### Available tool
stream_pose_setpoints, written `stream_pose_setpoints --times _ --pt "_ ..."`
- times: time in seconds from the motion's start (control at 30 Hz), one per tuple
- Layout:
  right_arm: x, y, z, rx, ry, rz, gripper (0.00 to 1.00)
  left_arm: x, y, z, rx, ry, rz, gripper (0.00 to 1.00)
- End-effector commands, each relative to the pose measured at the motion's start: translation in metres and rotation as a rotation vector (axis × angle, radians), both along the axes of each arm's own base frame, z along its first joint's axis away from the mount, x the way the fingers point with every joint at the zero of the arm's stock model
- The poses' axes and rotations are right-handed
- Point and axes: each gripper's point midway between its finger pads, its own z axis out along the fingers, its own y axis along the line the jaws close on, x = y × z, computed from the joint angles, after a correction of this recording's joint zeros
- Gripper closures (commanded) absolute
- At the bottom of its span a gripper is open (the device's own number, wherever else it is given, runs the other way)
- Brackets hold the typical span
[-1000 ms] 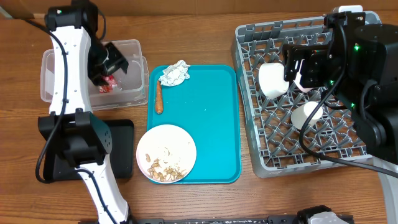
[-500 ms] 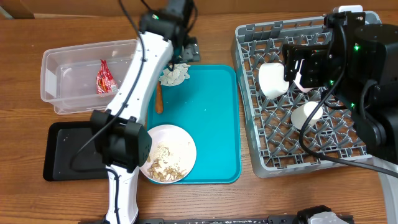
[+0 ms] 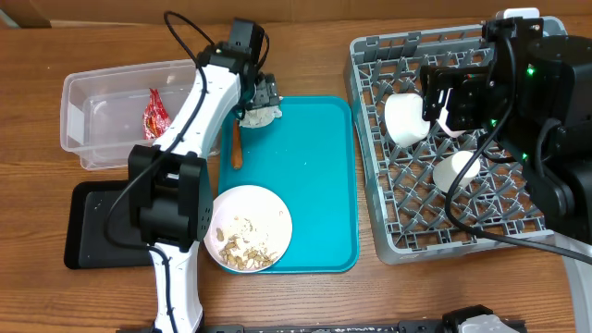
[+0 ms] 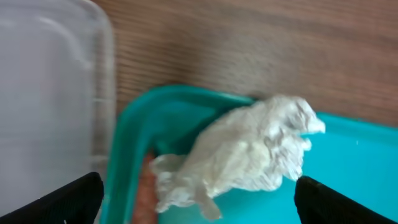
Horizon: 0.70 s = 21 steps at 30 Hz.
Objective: Sort waste into correct bins and load items into the dishwasher
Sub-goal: 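Grasp the crumpled foil on the tray with left gripper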
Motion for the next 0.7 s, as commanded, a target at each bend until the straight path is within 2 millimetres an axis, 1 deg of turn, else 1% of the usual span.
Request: stream_pose_setpoints --times 0.0,0.1,0.27,0.33,0.4,0.5,0.53,0.6,0.67 --pt "0.001 -0.002 0.0 0.001 -0.002 -0.011 0.0 -0.013 -0.021 -0.01 -0.054 0.038 -0.103 0.0" --pt "0.001 -0.002 0.0 0.001 -0.002 -0.011 0.0 -0.016 -0.021 -0.016 -0.051 0.048 -0.105 0.0" --pt "0.001 -0.002 0.0 0.001 -0.002 -0.011 0.0 -0.017 -0.022 -0.022 -0.052 0.048 -0.106 0.09" --pt "0.001 -0.002 0.0 0.001 -0.002 -0.011 0.0 -0.014 -0.023 -0.021 -0.056 0.032 -0.106 0.16" --pt "0.001 -0.002 0.0 0.001 -0.002 -0.011 0.0 -0.011 -0.023 -0.02 -0.06 0.02 -0.103 0.25" --pt "0.001 -0.002 0.0 0.001 -0.002 -0.011 0.0 -0.011 -0.024 -0.02 -0.06 0.017 -0.105 0.41" --pt "0.001 -0.002 0.0 0.001 -0.002 -0.011 0.0 -0.011 -0.026 -0.02 -0.061 0.019 -0.108 0.51" --pt "0.001 -0.002 0.0 0.001 -0.002 -0.011 0.0 -0.014 -0.031 -0.021 -0.077 0.028 -0.118 0.64" --pt "0.001 -0.002 0.0 0.001 -0.002 -0.011 0.0 -0.018 -0.034 -0.022 -0.088 0.046 -0.127 0.83"
